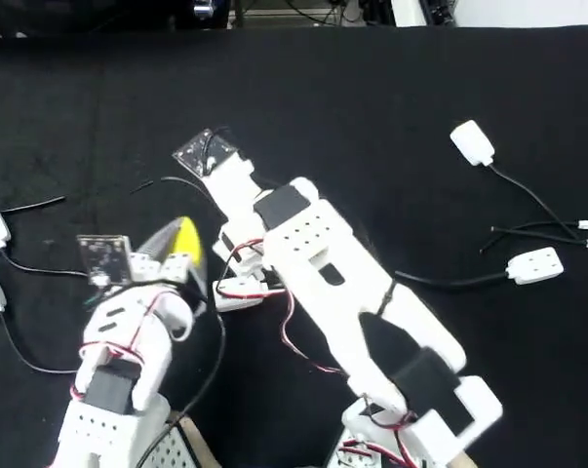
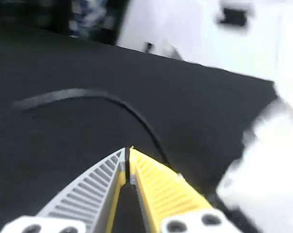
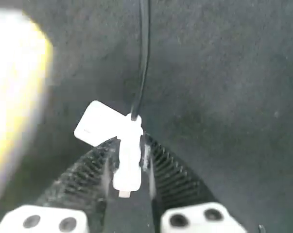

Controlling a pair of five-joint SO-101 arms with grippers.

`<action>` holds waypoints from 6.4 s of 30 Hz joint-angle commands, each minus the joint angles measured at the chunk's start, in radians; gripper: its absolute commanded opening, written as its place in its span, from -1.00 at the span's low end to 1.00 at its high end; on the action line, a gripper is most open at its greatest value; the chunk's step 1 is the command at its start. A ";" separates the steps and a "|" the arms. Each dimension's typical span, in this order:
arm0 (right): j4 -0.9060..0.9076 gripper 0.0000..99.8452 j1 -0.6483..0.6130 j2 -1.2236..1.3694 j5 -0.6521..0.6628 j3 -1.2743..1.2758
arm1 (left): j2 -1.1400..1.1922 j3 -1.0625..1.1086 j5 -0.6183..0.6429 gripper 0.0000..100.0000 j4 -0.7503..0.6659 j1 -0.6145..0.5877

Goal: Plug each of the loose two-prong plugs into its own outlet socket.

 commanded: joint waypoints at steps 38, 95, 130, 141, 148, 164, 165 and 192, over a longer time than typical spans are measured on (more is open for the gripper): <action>0.081 -0.98 -0.084 -0.427 -0.031 0.068 | -0.008 0.016 -0.201 -0.94 0.003 0.225; 0.057 -0.98 -0.017 -0.633 -0.026 0.180 | -0.006 0.016 -0.209 -0.94 0.038 0.225; 0.008 -0.98 -0.199 -0.633 0.002 0.177 | -0.006 0.016 -0.209 -0.94 0.075 0.225; 0.051 -0.98 -0.069 -0.633 0.000 0.177 | -0.006 0.016 -0.209 -0.94 0.075 0.223; 0.106 -0.98 -0.044 -0.670 0.002 0.179 | -0.006 0.016 -0.209 -0.94 0.075 0.197; 0.011 -0.98 0.060 -0.661 -0.084 0.171 | -0.008 0.016 -0.209 -0.94 0.081 -0.084; 0.008 -0.98 0.058 -0.642 -0.121 0.171 | -0.008 0.016 -0.207 -0.94 0.081 -0.150; 0.137 -0.98 -0.210 -0.352 -0.341 0.200 | -0.008 0.016 -0.203 -0.94 0.322 -0.530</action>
